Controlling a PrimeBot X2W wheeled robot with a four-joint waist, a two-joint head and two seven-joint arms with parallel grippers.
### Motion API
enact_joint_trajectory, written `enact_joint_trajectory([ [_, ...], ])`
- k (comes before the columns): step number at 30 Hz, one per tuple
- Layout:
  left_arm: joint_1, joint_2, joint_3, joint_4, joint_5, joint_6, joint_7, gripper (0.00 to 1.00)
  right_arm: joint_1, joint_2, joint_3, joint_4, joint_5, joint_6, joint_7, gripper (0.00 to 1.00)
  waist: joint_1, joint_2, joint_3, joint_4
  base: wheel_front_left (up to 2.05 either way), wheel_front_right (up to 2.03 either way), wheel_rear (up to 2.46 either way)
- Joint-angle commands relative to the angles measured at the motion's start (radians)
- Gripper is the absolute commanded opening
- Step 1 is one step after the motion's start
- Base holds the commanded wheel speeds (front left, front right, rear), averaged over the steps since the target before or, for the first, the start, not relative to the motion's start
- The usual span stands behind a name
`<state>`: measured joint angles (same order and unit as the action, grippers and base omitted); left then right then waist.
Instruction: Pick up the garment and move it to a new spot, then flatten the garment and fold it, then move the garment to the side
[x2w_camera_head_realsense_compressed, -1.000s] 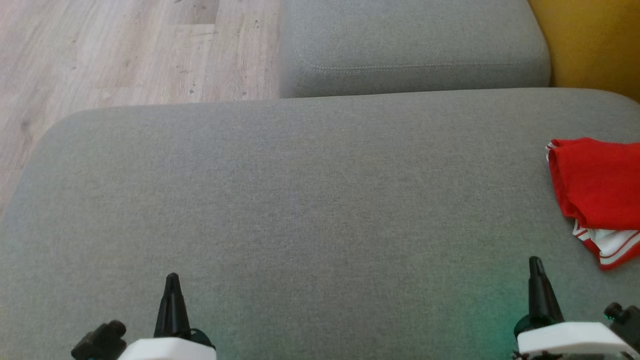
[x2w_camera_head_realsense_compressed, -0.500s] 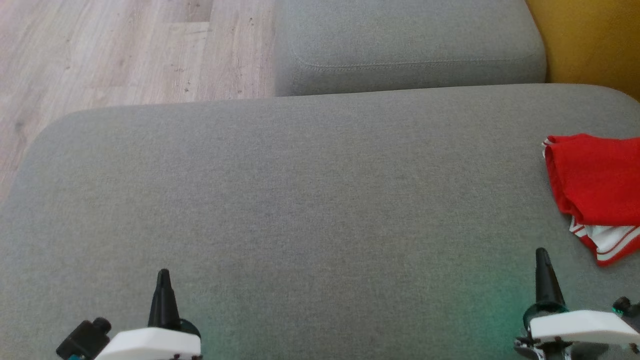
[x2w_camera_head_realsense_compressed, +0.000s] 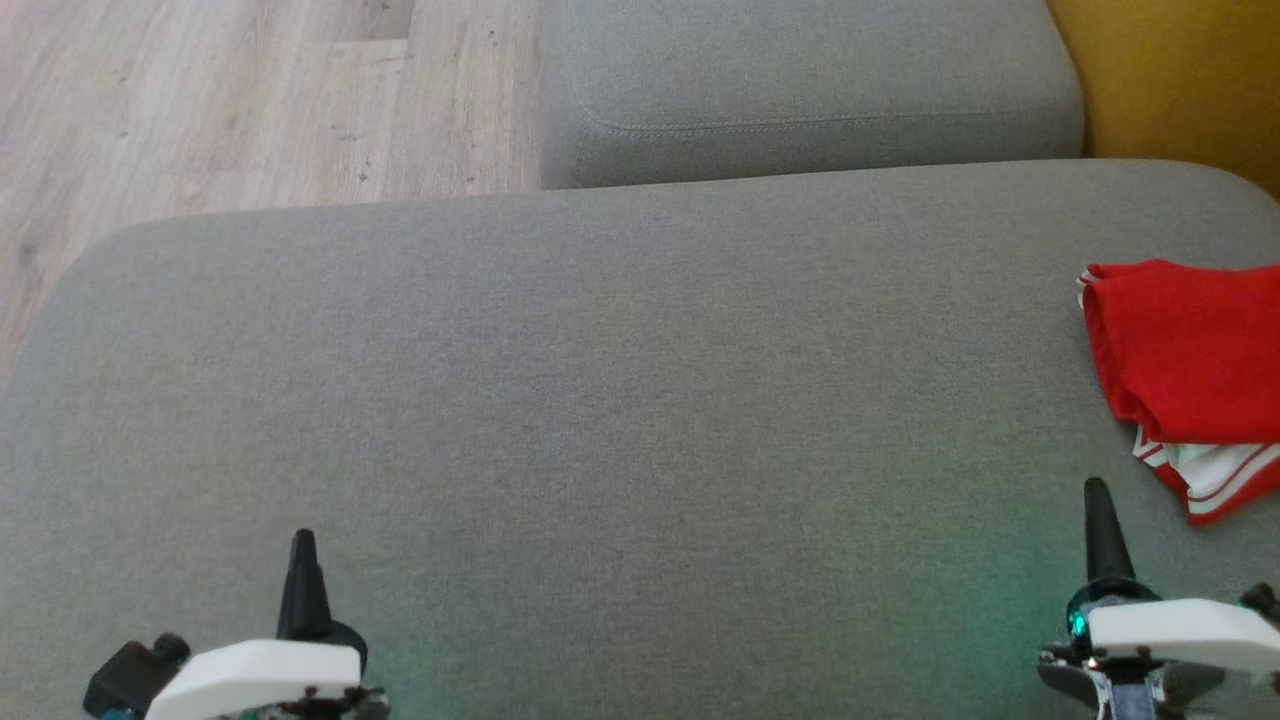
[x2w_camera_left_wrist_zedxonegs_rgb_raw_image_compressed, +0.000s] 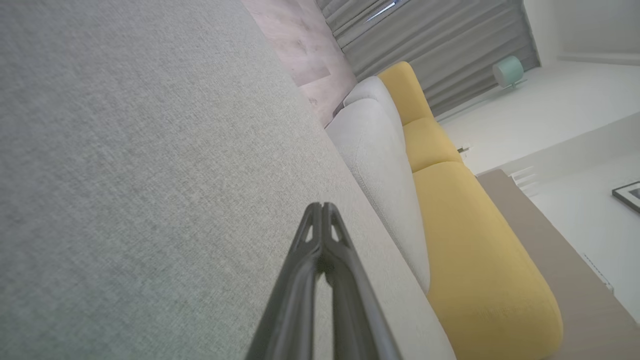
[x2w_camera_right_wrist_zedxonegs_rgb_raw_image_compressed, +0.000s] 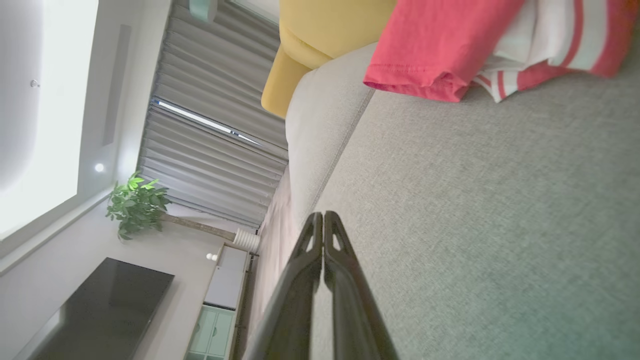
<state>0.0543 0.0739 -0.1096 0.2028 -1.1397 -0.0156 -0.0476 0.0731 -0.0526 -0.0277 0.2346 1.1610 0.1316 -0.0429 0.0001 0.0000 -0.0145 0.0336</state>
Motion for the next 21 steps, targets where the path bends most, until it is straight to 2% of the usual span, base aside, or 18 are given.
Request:
enact_joint_trajectory([
  [1, -0.063, 0.011, 0.041, -0.022, -0.037, -0.013, 0.008, 0.0, -0.063, -0.025, 0.006, -0.029, 0.037, -0.001, 0.009, 0.0, -0.0001, 0.0, 0.001, -0.002, 0.0, 0.0, 0.0],
  [21, -0.109, 0.01, 0.107, 0.008, -0.263, -0.062, 0.064, 0.0, -0.118, -0.025, -0.019, -0.012, 0.251, -0.001, 0.065, 0.0, -0.0001, 0.0, 0.009, -0.017, 0.0, 0.0, 0.0],
])
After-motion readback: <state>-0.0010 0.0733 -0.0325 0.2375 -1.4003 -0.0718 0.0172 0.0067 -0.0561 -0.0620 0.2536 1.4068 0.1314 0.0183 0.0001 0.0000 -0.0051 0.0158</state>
